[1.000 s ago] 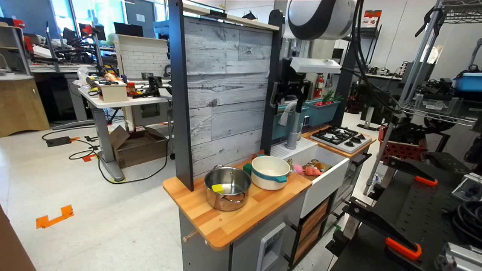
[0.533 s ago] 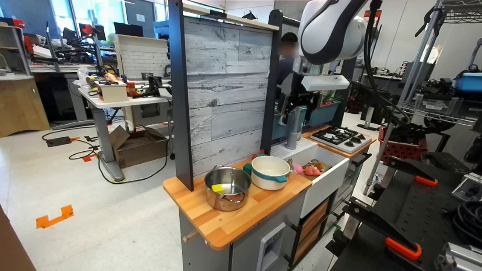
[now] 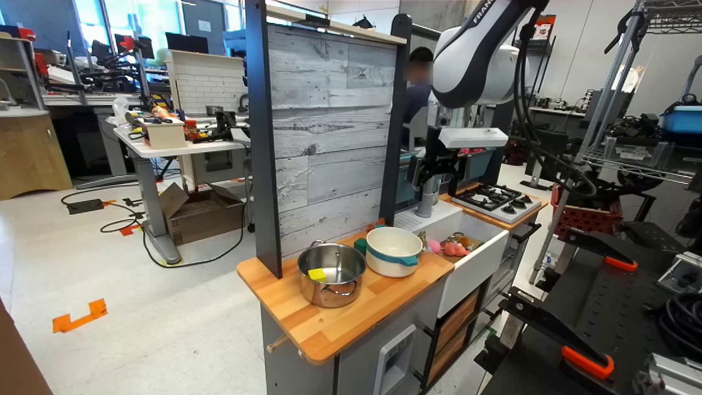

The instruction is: Put the tiger plush toy in the white pot.

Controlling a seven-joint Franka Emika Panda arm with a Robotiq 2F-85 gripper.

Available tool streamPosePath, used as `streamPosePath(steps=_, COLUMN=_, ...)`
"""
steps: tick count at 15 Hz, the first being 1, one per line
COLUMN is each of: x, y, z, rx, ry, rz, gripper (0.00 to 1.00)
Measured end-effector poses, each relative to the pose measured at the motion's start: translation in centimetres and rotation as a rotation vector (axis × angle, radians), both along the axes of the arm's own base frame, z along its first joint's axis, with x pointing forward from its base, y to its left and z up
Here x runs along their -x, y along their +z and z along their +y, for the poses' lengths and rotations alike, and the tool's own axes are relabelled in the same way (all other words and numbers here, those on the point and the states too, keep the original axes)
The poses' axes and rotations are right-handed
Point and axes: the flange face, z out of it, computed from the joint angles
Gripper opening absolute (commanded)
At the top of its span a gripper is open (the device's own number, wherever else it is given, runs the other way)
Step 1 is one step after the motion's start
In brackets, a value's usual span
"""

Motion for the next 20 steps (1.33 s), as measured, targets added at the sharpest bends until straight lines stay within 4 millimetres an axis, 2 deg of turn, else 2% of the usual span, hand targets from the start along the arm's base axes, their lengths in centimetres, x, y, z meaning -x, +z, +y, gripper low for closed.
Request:
streamPosePath(steps=6, x=-2.8, y=-1.5, z=1.1, rx=0.059, ry=0.024, rz=-0.021, gripper=1.0)
streamPosePath(steps=12, x=-5.2, y=-4.9, z=3.5, rx=0.112, ry=0.032, rz=-0.002, gripper=1.0)
streamPosePath(steps=16, x=-5.8, y=-7.4, z=3.4, rx=0.128, ry=0.021, rz=0.034, gripper=1.0)
streamPosePath(steps=20, x=-6.7, y=-8.4, z=2.7, rx=0.154, ry=0.011, rz=0.025, gripper=1.0)
